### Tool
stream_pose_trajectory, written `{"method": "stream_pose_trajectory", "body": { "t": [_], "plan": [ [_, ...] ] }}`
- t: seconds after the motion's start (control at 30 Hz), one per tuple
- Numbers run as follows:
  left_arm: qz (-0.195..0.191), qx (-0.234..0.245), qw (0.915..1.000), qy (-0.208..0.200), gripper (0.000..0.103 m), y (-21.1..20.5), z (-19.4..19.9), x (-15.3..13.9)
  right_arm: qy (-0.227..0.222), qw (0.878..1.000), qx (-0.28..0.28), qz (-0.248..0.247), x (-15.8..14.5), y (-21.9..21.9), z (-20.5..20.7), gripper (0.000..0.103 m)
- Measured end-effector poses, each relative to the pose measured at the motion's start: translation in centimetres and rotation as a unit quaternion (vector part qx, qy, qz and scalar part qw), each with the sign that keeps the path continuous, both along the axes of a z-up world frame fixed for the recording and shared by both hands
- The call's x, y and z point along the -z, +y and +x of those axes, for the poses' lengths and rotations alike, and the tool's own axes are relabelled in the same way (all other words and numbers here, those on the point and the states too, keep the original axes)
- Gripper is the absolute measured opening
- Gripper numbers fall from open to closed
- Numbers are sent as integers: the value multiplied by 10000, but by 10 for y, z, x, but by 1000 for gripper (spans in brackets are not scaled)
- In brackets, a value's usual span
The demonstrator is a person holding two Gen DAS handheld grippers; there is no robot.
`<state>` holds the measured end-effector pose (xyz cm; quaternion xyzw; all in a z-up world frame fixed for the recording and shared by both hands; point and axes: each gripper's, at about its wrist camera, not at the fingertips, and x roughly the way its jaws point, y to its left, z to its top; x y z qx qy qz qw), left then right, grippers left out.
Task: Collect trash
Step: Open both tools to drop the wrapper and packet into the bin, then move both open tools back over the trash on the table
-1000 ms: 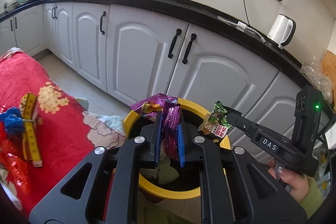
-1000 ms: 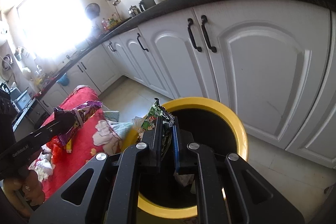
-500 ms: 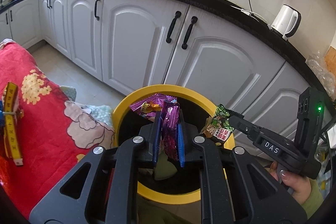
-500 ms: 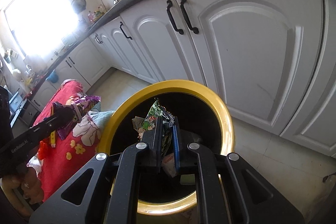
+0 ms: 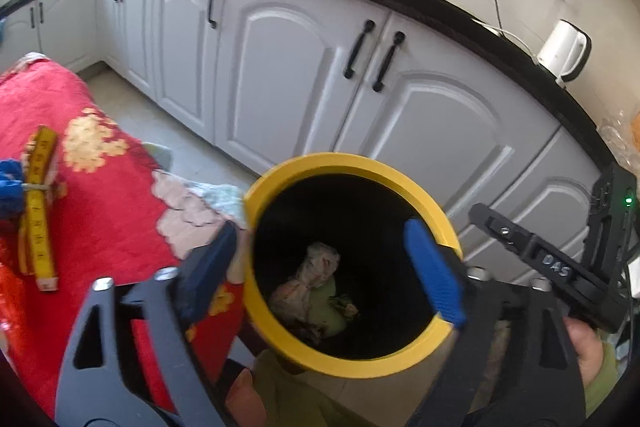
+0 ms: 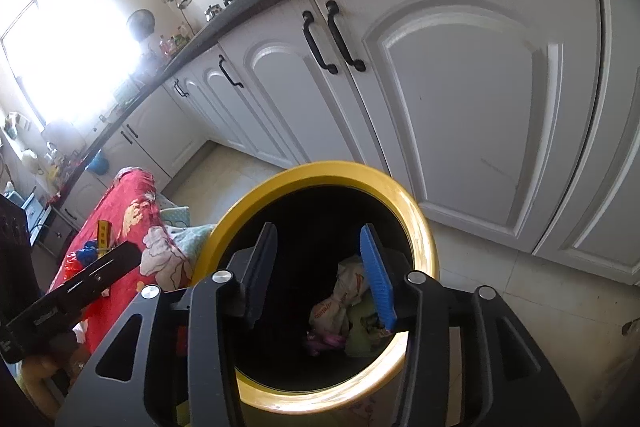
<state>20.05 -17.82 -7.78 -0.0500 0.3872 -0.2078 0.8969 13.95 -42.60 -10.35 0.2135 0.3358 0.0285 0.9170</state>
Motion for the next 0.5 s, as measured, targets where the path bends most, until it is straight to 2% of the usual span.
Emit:
{"method": "stream_pose_trajectory", "body": {
  "t": [0.03,0.2,0.5],
  "plan": [
    [26,-82,10000,-27,92,5,-2,-2,-83,10000,-1,-50,-4,3,-2,54],
    [-14,-453,9990,-31,92,33,-8,-7,-383,9989,-95,-261,-21,15,-7,59],
    [74,-988,9941,-438,92,81,-29,-32,-777,9956,-352,-391,-44,43,-14,67]
  ]
}}
